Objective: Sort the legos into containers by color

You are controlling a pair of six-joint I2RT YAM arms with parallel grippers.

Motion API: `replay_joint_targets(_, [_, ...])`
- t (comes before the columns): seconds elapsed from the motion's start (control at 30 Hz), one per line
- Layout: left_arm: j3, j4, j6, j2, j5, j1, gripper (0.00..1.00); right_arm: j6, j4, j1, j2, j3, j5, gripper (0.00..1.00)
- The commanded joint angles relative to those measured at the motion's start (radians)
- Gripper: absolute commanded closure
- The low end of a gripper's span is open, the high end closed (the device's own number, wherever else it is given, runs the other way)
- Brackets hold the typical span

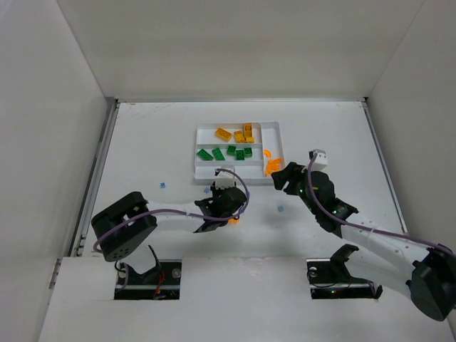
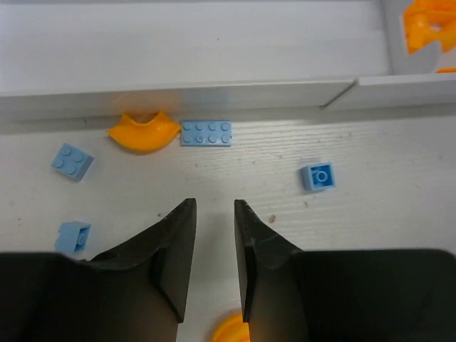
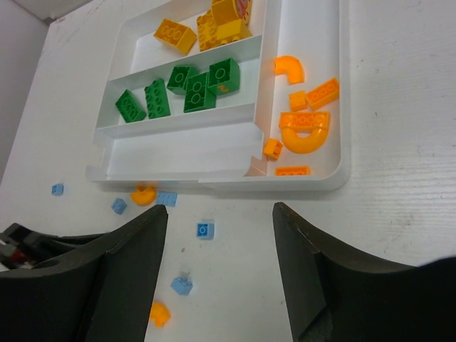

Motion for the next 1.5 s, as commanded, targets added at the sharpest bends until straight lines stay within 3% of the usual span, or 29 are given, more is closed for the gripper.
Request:
replay_joint_targets(0.0, [0.016, -0.063, 0.003, -0.098, 0.005, -0.016, 0.75, 0.008, 0.050, -0.015, -0.022, -0.004, -0.029, 0.33])
replay_joint_targets(0.2, [0.039, -0.097, 0.012, -0.155, 0.029, -0.024, 0.75, 0.015, 0.047, -0.044, -0.049, -0.021, -0.031, 0.33])
replay_joint_targets(0.4, [-0.036, -0.216, -0.011, -0.228, 0.110, -0.060, 0.65, 0.020, 0.041, -0.044, -0.039, -0.023, -0.034, 0.33])
replay_joint_targets(0.6, [-0.101, -0.351, -0.244, -0.347, 0.135, -0.148, 0.54, 0.022, 0.043, -0.038, 0.006, -0.003, -0.032, 0.33])
replay_joint_targets(0.73, [-0.101, -0.338, -0.427, -0.296, 0.121, -0.237, 0.50, 0.031, 0.053, -0.026, 0.011, -0.009, -0.029, 0.33])
replay_joint_targets(1.03, [-0.087, -0.269, -0.505, -0.178, 0.005, -0.288, 0.51, 0.029, 0.046, -0.018, 0.005, -0.015, -0.034, 0.33])
replay_joint_targets(1.47, [-0.050, -0.275, -0.464, -0.067, 0.014, -0.271, 0.64, 0.032, 0.050, -0.020, -0.028, -0.026, -0.035, 0.33])
